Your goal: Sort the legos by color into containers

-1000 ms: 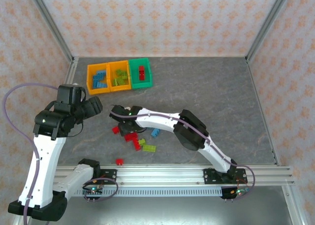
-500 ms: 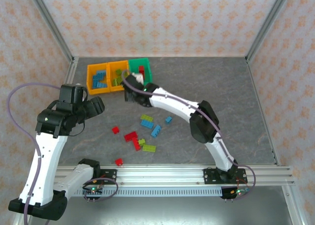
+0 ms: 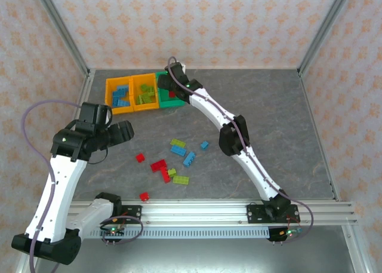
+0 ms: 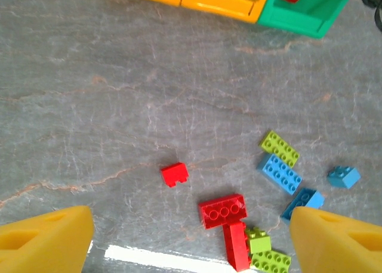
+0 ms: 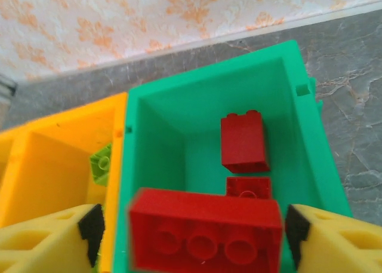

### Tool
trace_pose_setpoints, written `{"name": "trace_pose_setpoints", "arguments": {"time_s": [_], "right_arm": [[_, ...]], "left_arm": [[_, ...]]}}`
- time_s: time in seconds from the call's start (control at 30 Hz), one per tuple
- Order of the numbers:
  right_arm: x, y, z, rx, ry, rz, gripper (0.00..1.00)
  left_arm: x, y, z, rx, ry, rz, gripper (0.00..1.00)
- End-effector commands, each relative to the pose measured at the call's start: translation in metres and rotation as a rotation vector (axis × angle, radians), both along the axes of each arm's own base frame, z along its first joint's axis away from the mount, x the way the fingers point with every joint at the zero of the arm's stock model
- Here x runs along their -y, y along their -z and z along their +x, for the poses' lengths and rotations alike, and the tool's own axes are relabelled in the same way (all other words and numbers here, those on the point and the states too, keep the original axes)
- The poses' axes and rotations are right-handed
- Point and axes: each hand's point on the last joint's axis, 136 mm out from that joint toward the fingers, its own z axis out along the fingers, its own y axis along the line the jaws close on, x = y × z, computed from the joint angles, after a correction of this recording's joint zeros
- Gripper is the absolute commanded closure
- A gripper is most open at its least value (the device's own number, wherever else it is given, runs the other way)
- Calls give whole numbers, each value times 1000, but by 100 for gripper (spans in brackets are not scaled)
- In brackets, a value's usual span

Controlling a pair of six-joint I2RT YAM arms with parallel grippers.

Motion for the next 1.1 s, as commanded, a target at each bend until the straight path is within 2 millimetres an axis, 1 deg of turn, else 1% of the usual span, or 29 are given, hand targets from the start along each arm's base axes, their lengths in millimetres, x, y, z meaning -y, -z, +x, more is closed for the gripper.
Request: {"name": "trace_pose_setpoints", "arguments": {"time_s": [0.0,0.07,0.17,0.27,0.33,0.43,0.53,0.67,0.77,0.83,0.87,0.93,1.07], "right_arm": [[-5,-103,0,178,-94,107,16],[0,-120,-11,176,-123,89,14],[10,-138,-32,143,-167,50,10],[28,-146,-55,88,-172,4,6],[43,-145,-68,48,-153,-32,4],[65,-139,-85,9,-115,-79,2],[87,-126,-97,-27,-71,-138,0],[107,-114,-109,-80,-77,-180,0],[116,-115,-115,-114,-89,-200,1],[120,-117,-119,-113,-103,-207,1],[120,-115,-121,-113,-110,-208,1],[120,-113,-126,-118,-123,-195,1],[118,-102,-135,-151,-137,-162,1]], "left_arm": [[5,11,0,-24,50,6,14],[5,17,-1,-44,58,13,14],[10,21,1,-69,75,-2,14],[16,29,-3,-125,87,-25,17],[20,38,-10,-189,98,-37,18],[29,57,-26,-317,120,-58,19],[43,78,-47,-453,138,-76,20],[64,110,-79,-568,100,-87,20],[68,137,-100,-610,-6,-106,19],[70,150,-108,-596,-69,-133,19],[69,157,-112,-589,-104,-144,19],[68,168,-119,-581,-163,-166,19],[86,182,-126,-566,-156,-231,16]]}}
